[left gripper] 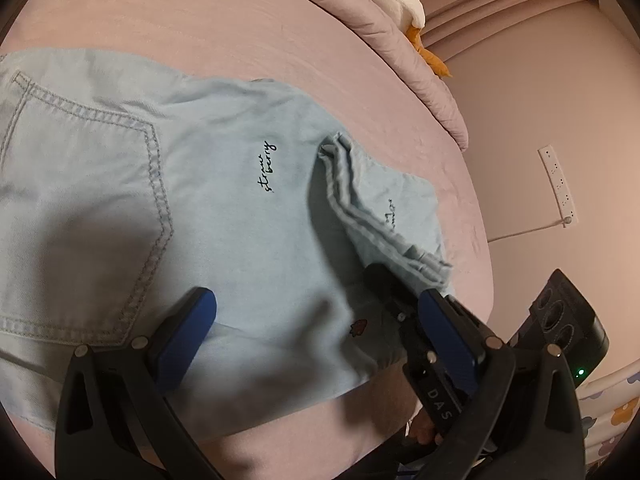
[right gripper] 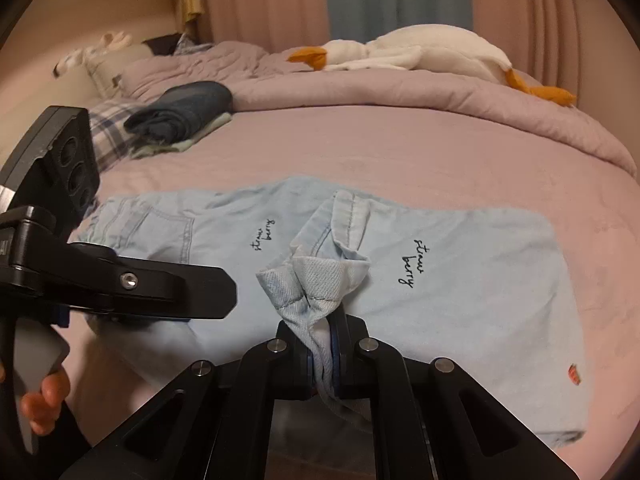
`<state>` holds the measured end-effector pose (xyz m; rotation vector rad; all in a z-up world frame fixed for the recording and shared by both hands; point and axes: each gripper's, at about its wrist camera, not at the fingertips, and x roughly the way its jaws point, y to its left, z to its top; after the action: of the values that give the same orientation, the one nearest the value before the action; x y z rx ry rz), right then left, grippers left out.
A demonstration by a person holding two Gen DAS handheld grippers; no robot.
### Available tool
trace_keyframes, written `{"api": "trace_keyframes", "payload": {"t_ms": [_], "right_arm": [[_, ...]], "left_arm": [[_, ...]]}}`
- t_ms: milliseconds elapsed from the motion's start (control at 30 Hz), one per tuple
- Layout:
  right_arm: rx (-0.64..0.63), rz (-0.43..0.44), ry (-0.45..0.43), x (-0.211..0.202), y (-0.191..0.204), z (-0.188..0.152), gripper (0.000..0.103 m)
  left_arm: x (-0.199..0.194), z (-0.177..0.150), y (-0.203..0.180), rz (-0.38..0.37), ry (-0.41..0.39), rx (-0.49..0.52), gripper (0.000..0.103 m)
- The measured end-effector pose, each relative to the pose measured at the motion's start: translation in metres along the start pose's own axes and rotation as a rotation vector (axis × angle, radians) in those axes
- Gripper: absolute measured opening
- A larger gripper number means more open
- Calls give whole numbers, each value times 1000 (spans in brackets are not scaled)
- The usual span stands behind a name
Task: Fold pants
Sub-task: 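Lift the leg hem with the right tool and lay it across the jeans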
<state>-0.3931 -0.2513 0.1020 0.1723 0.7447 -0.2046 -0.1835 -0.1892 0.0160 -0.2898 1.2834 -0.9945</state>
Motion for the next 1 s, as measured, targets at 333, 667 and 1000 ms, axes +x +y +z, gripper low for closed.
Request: {"api": "trace_keyframes", "payload": {"t_ms": [333, 667, 1000], "right_arm": [[148, 263, 41, -8, -4, -16, 56], [301, 47, -57, -50, -61, -17, 51], [377, -27, -36, -45, -84, -23, 37]], "left_arm": [[-10, 2, -6, 22, -35, 0, 101], [0, 19, -43, -36, -38, 106, 92], [78, 34, -92, -3, 64, 222, 41]]}}
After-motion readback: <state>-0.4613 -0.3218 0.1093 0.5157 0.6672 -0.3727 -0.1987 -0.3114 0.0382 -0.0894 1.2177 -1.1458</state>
